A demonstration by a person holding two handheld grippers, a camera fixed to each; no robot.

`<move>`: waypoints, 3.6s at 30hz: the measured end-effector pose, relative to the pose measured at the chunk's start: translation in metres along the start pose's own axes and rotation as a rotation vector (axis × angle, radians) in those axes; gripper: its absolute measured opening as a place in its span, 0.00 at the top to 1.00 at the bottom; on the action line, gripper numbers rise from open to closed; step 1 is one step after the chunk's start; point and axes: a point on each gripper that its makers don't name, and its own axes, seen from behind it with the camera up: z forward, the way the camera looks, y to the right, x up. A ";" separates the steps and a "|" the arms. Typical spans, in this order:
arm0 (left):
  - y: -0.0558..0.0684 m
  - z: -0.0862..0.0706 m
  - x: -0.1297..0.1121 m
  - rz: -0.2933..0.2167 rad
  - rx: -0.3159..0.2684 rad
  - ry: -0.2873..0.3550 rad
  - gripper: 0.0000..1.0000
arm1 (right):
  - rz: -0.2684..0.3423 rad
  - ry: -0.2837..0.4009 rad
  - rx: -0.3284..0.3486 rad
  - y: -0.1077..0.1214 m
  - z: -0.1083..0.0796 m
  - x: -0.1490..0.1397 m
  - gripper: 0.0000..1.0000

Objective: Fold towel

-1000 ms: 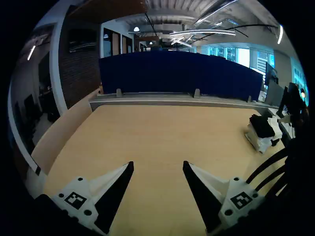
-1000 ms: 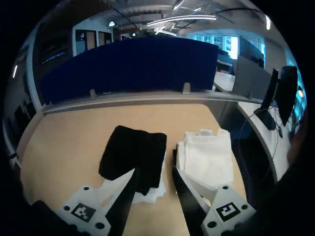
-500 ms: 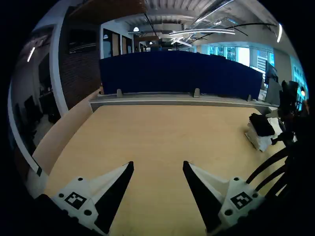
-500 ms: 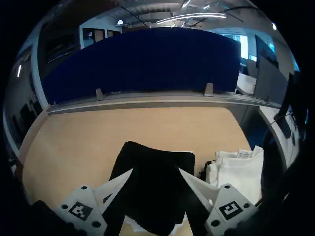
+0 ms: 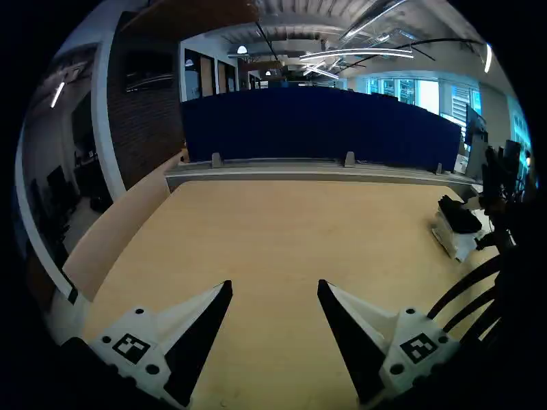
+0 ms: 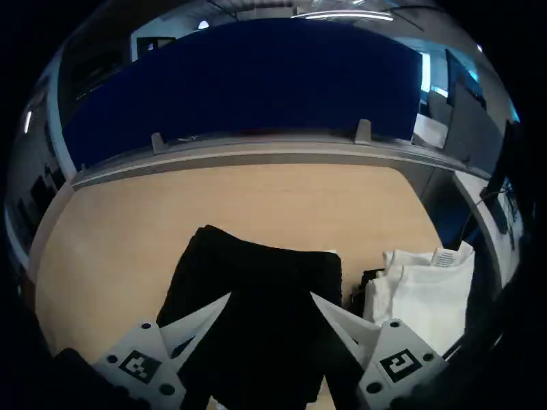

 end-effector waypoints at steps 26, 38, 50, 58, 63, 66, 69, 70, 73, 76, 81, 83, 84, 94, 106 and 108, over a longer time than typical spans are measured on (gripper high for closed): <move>0.007 0.001 0.010 0.015 -0.033 0.012 0.07 | 0.017 0.043 -0.017 -0.032 -0.047 -0.066 0.26; 0.003 0.011 0.027 0.025 -0.074 0.044 0.07 | 0.097 0.253 -0.014 -0.060 -0.133 -0.011 0.00; -0.005 0.008 0.032 0.035 -0.119 0.068 0.08 | 0.132 0.372 -0.018 -0.100 -0.214 -0.014 0.00; -0.012 0.002 0.039 0.022 -0.144 0.099 0.07 | 0.225 0.456 -0.007 -0.131 -0.257 -0.025 0.00; -0.017 -0.002 0.043 0.022 -0.153 0.121 0.08 | 0.279 0.504 0.001 -0.142 -0.278 -0.028 0.00; -0.020 -0.004 0.045 0.029 -0.156 0.135 0.08 | 0.290 0.541 0.004 -0.147 -0.291 -0.023 0.00; -0.026 -0.007 0.048 0.029 -0.154 0.152 0.07 | 0.285 0.570 0.005 -0.150 -0.301 -0.018 0.00; -0.028 -0.008 0.049 0.025 -0.154 0.157 0.07 | 0.280 0.572 0.001 -0.150 -0.303 -0.018 0.00; -0.034 -0.011 0.051 0.013 -0.151 0.171 0.08 | 0.260 0.576 -0.011 -0.150 -0.306 -0.017 0.00; -0.041 -0.013 0.054 0.000 -0.145 0.189 0.08 | 0.235 0.577 -0.023 -0.151 -0.307 -0.018 0.00; -0.056 -0.012 0.065 -0.019 -0.125 0.240 0.07 | 0.181 0.587 -0.018 -0.161 -0.304 -0.015 0.00; -0.061 -0.010 0.072 -0.035 -0.121 0.267 0.07 | 0.153 0.599 -0.021 -0.164 -0.303 -0.013 0.00; -0.063 -0.010 0.076 -0.043 -0.119 0.279 0.07 | 0.139 0.604 -0.022 -0.165 -0.302 -0.012 0.00; -0.054 0.007 0.075 -0.068 -0.122 0.365 0.08 | 0.106 0.619 0.008 -0.186 -0.290 -0.010 0.00; -0.023 0.037 0.042 0.003 -0.085 0.445 0.08 | 0.142 0.572 0.043 -0.184 -0.270 -0.007 0.00; -0.023 0.044 0.035 0.015 -0.072 0.455 0.08 | 0.137 0.561 0.032 -0.182 -0.264 -0.005 0.00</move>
